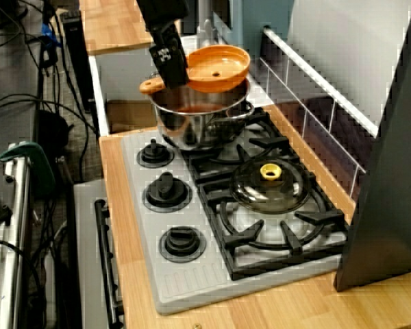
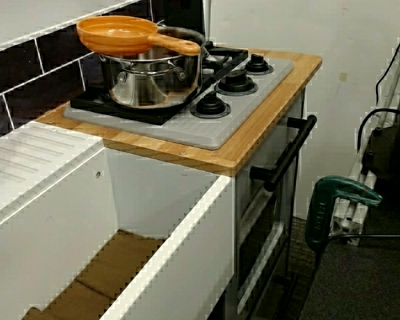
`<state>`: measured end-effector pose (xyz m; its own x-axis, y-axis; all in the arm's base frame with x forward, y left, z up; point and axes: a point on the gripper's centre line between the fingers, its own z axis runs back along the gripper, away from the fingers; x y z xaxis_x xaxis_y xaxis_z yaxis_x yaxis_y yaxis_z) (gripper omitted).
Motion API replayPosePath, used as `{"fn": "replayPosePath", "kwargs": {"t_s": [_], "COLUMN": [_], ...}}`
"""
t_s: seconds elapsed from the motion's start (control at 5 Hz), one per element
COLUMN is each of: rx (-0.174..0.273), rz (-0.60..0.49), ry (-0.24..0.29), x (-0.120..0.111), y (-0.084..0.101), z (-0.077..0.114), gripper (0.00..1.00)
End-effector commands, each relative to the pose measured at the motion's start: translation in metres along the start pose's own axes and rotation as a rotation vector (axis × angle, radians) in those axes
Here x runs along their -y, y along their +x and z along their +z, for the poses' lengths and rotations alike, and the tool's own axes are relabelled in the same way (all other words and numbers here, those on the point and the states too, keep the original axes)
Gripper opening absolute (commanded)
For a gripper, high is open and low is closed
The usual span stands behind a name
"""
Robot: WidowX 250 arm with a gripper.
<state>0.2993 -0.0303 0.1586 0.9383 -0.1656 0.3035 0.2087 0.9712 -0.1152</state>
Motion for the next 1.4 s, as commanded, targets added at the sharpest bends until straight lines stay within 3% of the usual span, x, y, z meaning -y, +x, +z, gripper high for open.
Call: {"fn": "replayPosePath", "kwargs": {"t_s": [0.0, 0.6, 1.2], "rx": [0.055, 0.006, -0.052], "rz": [-0.083, -0.138, -0.127], "ry": [0.010, 0.057, 0.088], "x": [0.039, 0.078, 0.077], "y": [0.012, 0.033, 0.058], "z": [-0.005, -0.046, -0.078], "gripper": [1.00, 1.00, 1.00]}}
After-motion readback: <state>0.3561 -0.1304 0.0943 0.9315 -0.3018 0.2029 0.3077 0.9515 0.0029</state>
